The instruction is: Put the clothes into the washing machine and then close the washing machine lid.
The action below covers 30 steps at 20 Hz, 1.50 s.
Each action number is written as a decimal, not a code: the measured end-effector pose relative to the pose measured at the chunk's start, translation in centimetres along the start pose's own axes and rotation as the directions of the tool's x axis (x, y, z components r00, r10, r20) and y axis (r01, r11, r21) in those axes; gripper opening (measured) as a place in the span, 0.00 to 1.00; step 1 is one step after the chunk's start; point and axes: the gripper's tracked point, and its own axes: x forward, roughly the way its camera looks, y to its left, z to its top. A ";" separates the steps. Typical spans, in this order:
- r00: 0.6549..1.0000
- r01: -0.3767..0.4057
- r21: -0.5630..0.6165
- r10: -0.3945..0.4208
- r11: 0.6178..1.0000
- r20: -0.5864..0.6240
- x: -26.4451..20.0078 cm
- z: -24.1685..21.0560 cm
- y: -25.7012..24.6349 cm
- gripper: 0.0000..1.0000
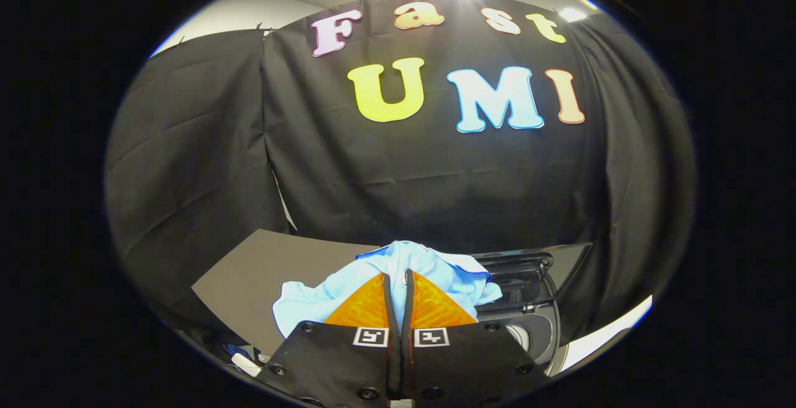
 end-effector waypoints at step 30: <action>0.972 0.139 -0.050 -0.146 0.989 -0.184 2.5 -12.5 -13.0 0.01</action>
